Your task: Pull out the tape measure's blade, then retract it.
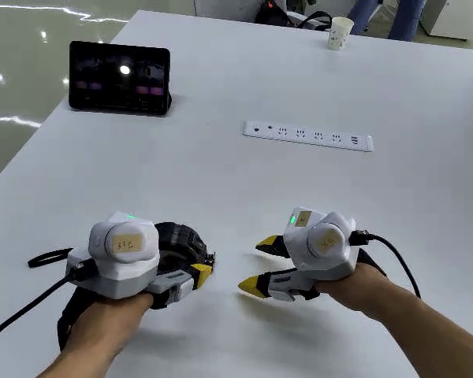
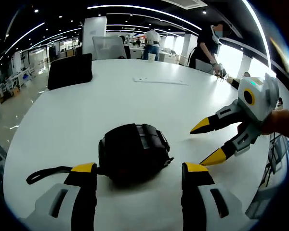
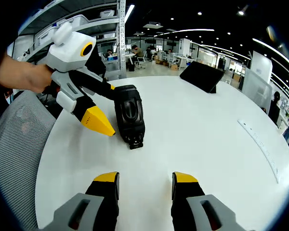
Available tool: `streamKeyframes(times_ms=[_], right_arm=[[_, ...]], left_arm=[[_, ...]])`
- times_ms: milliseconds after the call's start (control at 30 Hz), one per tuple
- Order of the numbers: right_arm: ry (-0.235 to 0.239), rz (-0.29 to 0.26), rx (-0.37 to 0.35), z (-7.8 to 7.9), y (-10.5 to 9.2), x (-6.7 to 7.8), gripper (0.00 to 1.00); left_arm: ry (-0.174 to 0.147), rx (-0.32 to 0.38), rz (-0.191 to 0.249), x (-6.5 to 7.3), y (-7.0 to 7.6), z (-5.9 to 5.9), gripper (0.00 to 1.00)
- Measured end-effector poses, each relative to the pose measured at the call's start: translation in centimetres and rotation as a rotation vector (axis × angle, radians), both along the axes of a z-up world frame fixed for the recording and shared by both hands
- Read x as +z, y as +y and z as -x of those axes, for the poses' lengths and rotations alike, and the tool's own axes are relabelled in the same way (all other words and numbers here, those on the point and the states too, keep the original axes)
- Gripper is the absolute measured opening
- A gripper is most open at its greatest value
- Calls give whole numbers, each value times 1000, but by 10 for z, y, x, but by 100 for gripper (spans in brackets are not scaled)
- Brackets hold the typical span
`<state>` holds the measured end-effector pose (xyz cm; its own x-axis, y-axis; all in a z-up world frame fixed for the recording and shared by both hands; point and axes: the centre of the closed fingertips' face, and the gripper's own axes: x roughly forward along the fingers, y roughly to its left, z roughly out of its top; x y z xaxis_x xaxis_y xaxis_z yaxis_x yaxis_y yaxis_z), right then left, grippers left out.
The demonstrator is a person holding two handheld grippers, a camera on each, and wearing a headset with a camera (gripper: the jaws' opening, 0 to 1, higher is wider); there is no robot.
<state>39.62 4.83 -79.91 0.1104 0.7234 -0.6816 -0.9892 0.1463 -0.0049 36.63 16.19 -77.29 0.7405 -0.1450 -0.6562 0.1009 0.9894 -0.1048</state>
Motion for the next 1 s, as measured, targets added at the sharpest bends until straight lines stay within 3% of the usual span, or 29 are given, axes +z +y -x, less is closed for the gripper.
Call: streamKeyframes(times_ms=[433,700,1000], right_arm=[[3,-14,-79,2,-26,5,49],[7,-44,-135,0,-38,9,52],[-8,-71,-196,-1,-55,17,54]], left_arm=[[-3,-44,-3,1,-1,8,70],[-4,-72,19,0,-2,15,71],[-36,-139,33,5,-11,19,75]])
